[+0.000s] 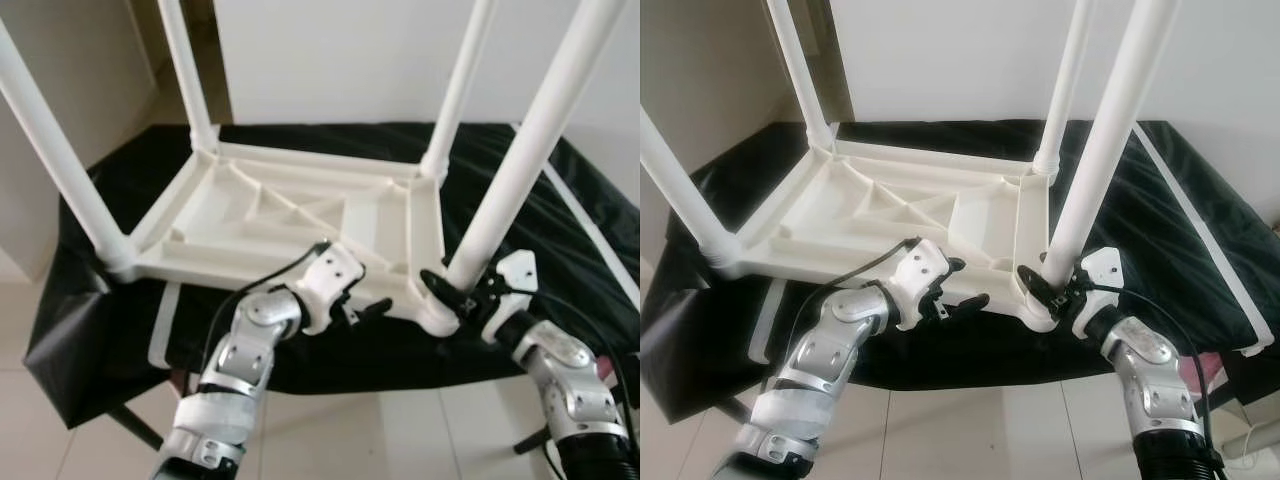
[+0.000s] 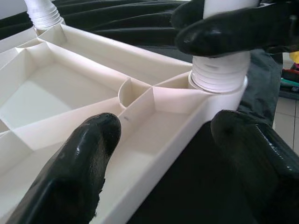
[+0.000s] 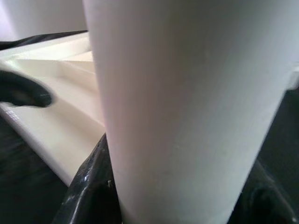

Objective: Building children table

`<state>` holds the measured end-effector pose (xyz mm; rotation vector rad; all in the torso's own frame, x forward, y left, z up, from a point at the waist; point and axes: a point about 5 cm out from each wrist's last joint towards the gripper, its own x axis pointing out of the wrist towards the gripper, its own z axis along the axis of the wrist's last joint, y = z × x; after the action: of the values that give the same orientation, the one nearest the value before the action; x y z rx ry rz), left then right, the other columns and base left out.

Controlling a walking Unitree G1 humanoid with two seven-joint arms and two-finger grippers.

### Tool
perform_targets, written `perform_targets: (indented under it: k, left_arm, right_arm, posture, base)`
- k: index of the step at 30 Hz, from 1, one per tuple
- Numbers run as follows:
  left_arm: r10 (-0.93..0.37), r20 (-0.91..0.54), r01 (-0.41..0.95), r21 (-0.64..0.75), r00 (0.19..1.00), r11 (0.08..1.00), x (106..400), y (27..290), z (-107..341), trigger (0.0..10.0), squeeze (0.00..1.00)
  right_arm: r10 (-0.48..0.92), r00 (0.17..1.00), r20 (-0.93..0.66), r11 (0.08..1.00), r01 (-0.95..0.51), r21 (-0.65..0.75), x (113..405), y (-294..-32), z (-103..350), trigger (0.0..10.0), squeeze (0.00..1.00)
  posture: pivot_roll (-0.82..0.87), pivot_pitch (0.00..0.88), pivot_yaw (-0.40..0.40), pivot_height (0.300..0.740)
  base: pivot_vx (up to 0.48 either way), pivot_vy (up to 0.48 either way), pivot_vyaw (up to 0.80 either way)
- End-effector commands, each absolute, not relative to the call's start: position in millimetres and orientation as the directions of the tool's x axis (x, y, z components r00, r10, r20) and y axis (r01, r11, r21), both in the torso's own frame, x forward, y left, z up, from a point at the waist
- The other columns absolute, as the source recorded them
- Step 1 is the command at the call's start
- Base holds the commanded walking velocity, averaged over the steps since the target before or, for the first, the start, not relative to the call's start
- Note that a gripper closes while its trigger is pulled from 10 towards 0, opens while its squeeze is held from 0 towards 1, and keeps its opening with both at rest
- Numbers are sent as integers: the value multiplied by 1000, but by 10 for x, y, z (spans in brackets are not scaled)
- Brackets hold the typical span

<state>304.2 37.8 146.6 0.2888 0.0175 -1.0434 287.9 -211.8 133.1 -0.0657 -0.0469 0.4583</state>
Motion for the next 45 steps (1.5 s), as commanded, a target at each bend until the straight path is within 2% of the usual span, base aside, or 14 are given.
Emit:
perform_targets:
  k: [1,3,4,5,8,12,16,23,32,33,34,35,36,45]
  left_arm:
    - [-800,-135,805,220,584,551,3069,421,1443,10000,0]
    - [-797,-134,803,215,588,556,3061,430,1435,10000,0]
    - [-788,-136,796,198,600,572,3046,450,1406,10000,0]
    - [-788,-136,796,198,600,572,3046,450,1406,10000,0]
    - [-784,-135,793,189,606,580,3020,451,1383,10000,0]
    - [-780,-129,787,190,613,587,3021,442,1390,10000,0]
    - [-777,-124,783,189,618,593,3033,439,1403,10000,0]
    - [-775,-121,780,197,621,594,3041,462,1434,10000,0]
    - [-770,-121,775,204,626,598,3040,499,1444,10000,0]
    - [-772,-121,777,204,624,596,3030,492,1441,10000,0]
    - [-777,-122,781,209,617,588,3018,483,1436,10000,0]
    - [-777,-122,781,209,617,588,3018,483,1436,10000,0]
    - [-783,-122,786,217,610,578,3009,483,1437,10000,0]
    - [-781,-102,777,240,616,582,3061,515,1507,10000,0]
  right_arm:
    - [310,951,-20,949,-310,-56,2877,-2185,1209,10000,0]
    - [272,962,-16,961,-272,-58,2877,-2174,1205,10000,0]
    - [186,982,-34,980,-187,-69,2864,-2141,1170,10000,0]
    - [186,982,-34,980,-187,-69,2864,-2141,1170,10000,0]
    - [37,998,-45,999,-38,-16,2844,-2107,1127,10000,0]
    - [-178,982,-63,984,179,13,2824,-2067,1096,10000,0]
    - [-289,954,-81,954,294,62,2818,-1964,1075,10000,0]
    - [-304,948,-93,936,315,158,2812,-1707,1070,10000,0]
    - [-310,950,-45,941,313,126,2804,-1736,1183,10000,0]
    - [-307,951,-34,944,309,115,2809,-1740,1202,10000,282]
    - [-301,953,-25,947,302,111,2818,-1747,1219,10000,678]
    - [-301,953,-25,947,302,111,2818,-1747,1219,10000,678]
    - [-294,956,-10,950,294,103,2834,-1758,1251,10000,1000]
    - [-192,980,46,980,189,58,2864,-1805,1366,10000,1000]
  posture:
    - [-66,0,-21,740]
    - [-66,0,-25,740]
    - [-64,0,-31,740]
    - [-64,0,-31,740]
    - [-63,0,-42,740]
    - [-67,0,-45,740]
    - [-66,0,-42,740]
    - [-57,0,-33,740]
    - [-49,0,-40,740]
    - [-44,0,-45,740]
    - [-42,0,-51,740]
    - [-42,0,-51,740]
    - [-41,0,-52,740]
    - [-37,0,-64,740]
  base:
    - [0,0,0]
    - [0,0,0]
    - [0,0,0]
    - [0,0,0]
    - [0,0,0]
    - [0,0,0]
    - [0,0,0]
    - [0,0,0]
    - [0,0,0]
    - [0,0,0]
    - [0,0,0]
    - [0,0,0]
    - [0,0,0]
    - [0,0,0]
